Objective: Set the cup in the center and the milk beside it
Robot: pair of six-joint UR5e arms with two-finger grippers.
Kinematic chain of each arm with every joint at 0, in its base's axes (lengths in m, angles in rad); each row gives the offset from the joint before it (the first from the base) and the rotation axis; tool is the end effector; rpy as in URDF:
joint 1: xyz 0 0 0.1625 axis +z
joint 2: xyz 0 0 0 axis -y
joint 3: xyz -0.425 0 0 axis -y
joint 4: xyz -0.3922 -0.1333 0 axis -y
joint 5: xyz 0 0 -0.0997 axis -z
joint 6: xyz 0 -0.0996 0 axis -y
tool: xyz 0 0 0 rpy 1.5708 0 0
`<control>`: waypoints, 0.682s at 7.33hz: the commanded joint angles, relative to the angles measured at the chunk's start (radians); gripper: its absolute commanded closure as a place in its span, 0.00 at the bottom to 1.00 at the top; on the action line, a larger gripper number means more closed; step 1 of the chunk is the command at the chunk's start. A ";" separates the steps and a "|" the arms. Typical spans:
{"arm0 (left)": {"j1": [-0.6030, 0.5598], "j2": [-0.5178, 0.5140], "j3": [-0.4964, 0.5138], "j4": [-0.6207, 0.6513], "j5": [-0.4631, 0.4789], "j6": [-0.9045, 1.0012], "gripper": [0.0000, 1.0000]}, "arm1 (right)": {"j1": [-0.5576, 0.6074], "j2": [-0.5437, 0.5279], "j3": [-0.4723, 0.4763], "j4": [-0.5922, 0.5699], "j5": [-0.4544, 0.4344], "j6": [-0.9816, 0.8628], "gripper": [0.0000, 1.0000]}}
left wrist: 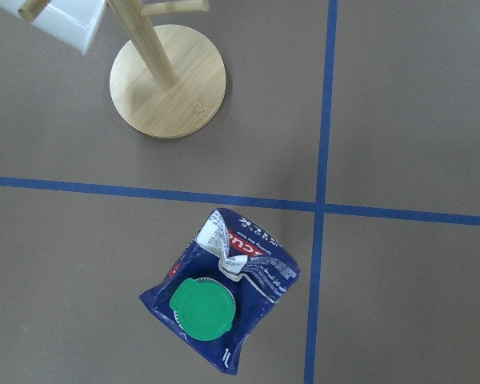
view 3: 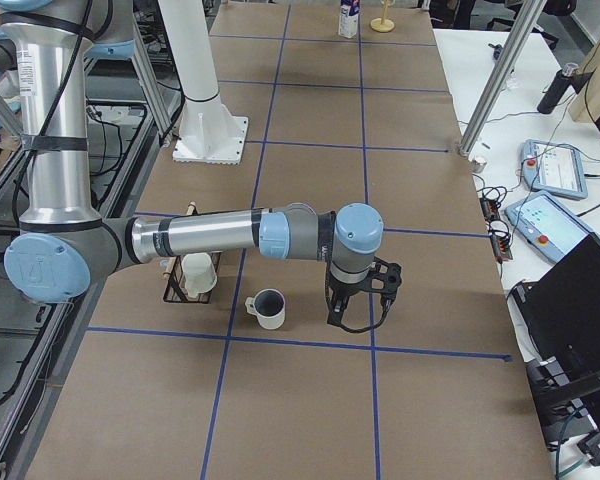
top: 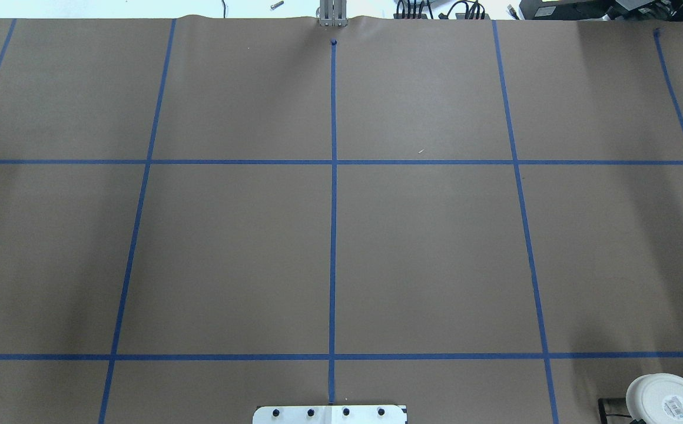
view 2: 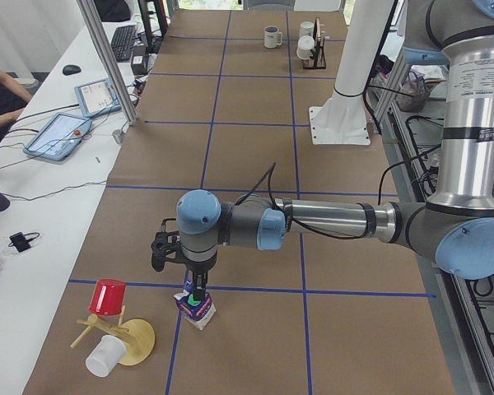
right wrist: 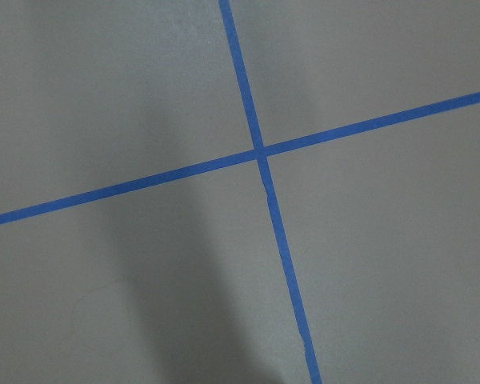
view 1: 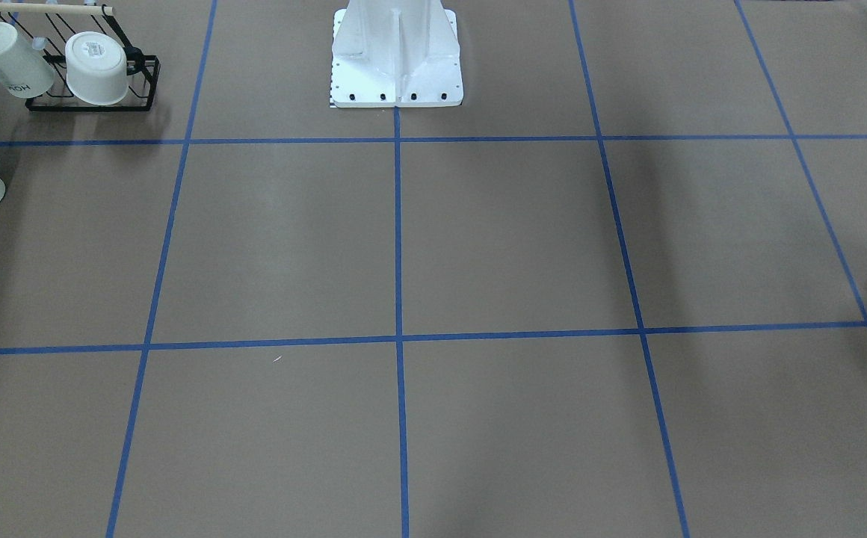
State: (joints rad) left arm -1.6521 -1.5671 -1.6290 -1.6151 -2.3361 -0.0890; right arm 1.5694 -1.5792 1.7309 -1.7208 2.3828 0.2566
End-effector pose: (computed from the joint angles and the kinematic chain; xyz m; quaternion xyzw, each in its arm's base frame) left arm -0.1044 -0.4895 0.6278 0.0444 0.3731 -0.0604 0.9248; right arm 0.0603 -0.4840 0.5966 -0.0500 -0.3918 0.1166 0.9113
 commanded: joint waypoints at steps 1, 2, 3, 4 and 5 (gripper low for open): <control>0.000 0.001 0.001 0.000 0.000 0.000 0.02 | 0.000 -0.004 0.002 0.001 -0.002 0.000 0.00; 0.000 0.001 0.000 -0.002 0.000 0.006 0.02 | 0.000 -0.002 0.003 0.000 -0.002 0.000 0.00; 0.000 0.001 0.000 -0.002 0.001 0.008 0.02 | 0.000 -0.004 0.003 0.000 -0.002 0.000 0.00; 0.000 0.001 -0.002 0.000 0.003 0.008 0.02 | 0.000 -0.004 0.001 0.000 -0.001 0.001 0.00; 0.000 -0.001 0.003 0.000 0.006 0.008 0.02 | 0.000 -0.004 0.001 0.000 -0.002 0.001 0.00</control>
State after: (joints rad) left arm -1.6521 -1.5664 -1.6288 -1.6158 -2.3331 -0.0818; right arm 1.5693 -1.5829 1.7326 -1.7210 2.3814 0.2572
